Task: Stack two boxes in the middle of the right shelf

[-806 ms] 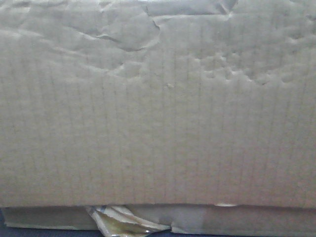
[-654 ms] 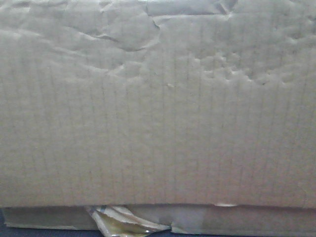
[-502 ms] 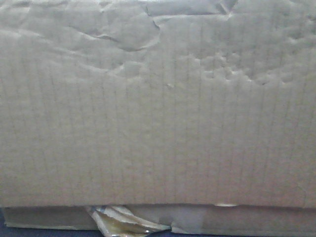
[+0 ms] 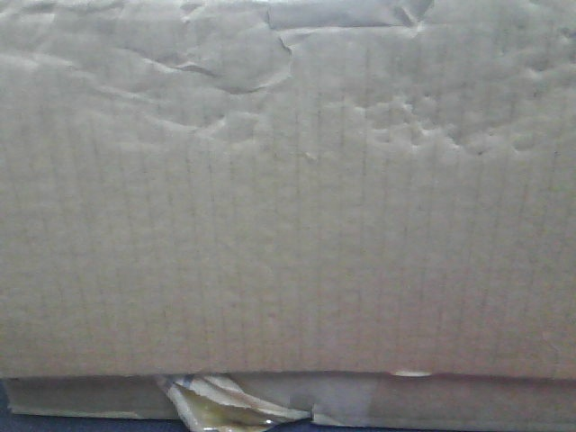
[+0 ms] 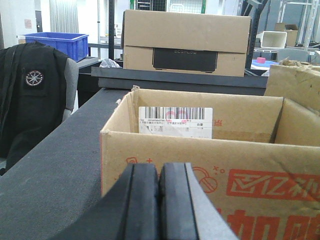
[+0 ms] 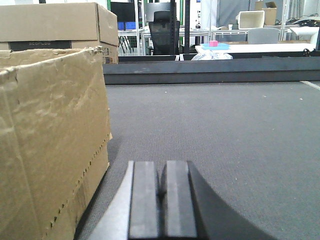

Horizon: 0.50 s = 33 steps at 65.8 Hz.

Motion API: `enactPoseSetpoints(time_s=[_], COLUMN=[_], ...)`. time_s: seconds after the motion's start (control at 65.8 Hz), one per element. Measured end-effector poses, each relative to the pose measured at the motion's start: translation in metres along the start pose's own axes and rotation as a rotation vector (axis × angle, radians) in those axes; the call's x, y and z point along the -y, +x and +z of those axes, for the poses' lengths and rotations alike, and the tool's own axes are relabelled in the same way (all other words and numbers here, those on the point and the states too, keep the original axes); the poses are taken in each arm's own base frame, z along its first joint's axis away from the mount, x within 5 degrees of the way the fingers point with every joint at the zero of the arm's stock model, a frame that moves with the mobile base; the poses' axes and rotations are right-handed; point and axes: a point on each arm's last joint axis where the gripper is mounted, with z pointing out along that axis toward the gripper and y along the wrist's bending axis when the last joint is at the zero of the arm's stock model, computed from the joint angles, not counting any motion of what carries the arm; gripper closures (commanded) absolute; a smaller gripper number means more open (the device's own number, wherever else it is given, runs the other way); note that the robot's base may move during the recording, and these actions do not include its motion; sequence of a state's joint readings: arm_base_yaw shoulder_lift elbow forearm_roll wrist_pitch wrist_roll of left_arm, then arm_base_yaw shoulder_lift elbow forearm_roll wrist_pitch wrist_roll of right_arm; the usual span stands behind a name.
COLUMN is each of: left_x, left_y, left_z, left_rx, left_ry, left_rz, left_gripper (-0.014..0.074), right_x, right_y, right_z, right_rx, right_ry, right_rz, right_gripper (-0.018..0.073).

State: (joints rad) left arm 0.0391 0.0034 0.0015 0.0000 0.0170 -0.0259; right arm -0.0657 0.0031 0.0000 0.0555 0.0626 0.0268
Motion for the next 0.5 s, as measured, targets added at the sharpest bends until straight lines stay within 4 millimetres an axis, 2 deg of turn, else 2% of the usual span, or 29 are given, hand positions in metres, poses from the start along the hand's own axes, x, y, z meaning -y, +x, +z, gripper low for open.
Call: enactPoseSetpoints(time_s=[0.289,0.395,0.502], left_x=[0.000,0.000,0.001], left_y=[-0.003,-0.024,-0.060], left_z=[0.000,-0.004,-0.008], left_rx=[-0.002,-0.017,-0.053], left_ry=[0.000,-0.003,-0.009], left_rz=[-0.007,0.017,0.031], left_gripper=[0.0697,0.0697,0.0697], right_x=[0.000,0.000,0.000], right_y=[0.000,0.000,0.000], right_z=[0.000,0.000,0.000], right_rx=[0.000,0.000,0.000], right_ry=[0.000,0.000,0.000], right_rz=[0.000,0.000,0.000], right_gripper=[0.0721,0.0721,0.0721])
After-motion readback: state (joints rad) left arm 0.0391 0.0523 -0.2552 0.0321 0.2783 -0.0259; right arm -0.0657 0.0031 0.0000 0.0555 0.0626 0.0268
